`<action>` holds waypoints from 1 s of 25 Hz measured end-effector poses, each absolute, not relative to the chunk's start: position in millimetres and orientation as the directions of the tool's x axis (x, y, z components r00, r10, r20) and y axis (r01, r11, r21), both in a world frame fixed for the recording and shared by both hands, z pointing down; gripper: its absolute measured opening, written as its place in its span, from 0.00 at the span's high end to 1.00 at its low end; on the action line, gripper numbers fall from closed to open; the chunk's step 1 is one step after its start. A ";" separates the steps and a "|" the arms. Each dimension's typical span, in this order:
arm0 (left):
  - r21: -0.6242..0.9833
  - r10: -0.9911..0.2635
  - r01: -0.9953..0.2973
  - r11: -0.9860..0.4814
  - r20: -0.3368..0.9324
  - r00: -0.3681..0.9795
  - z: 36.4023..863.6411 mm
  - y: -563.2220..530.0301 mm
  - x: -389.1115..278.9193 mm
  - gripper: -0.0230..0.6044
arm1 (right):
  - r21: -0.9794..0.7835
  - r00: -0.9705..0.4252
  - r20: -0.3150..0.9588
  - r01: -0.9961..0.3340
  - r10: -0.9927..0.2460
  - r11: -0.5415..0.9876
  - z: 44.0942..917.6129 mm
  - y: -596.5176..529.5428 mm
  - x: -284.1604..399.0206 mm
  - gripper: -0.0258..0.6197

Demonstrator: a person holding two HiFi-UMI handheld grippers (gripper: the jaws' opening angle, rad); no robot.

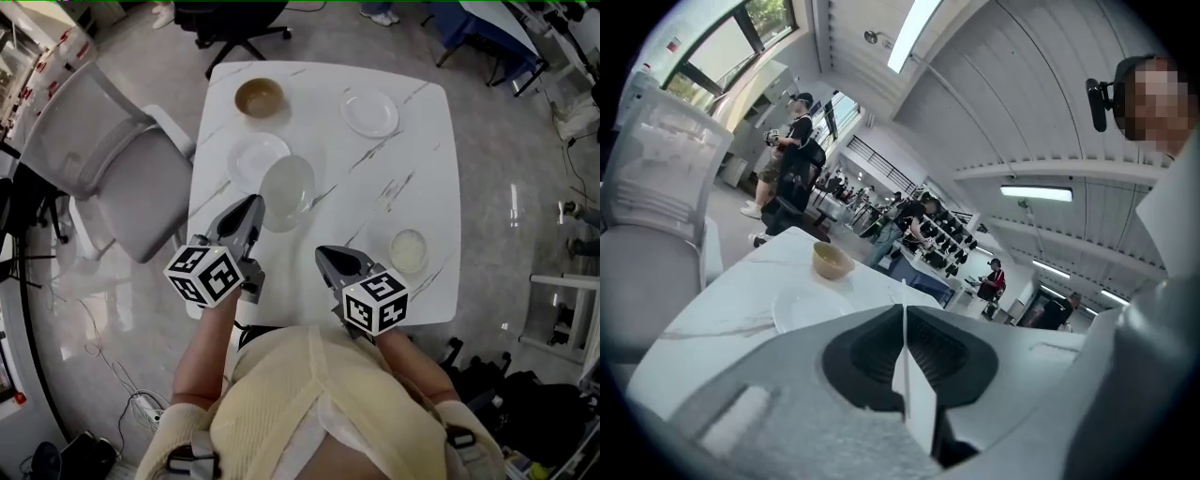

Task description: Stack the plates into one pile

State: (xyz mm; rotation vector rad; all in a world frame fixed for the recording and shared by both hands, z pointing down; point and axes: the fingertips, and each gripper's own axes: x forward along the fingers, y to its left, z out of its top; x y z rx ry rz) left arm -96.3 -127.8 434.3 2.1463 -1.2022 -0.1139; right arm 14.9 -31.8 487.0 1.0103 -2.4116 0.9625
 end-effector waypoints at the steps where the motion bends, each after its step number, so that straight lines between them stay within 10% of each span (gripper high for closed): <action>1: 0.582 -0.797 -0.738 -0.343 0.236 0.557 433.9 -131.6 -102.5 0.95 | -0.449 -0.686 0.544 -0.724 -0.483 0.524 487.0 -32.9 11.2 0.96; 25: 0.562 -0.919 -0.822 -0.094 0.268 0.288 466.6 -187.2 -170.1 0.95 | -0.420 -0.667 0.585 -0.736 -0.461 0.531 504.6 -40.9 -13.0 0.96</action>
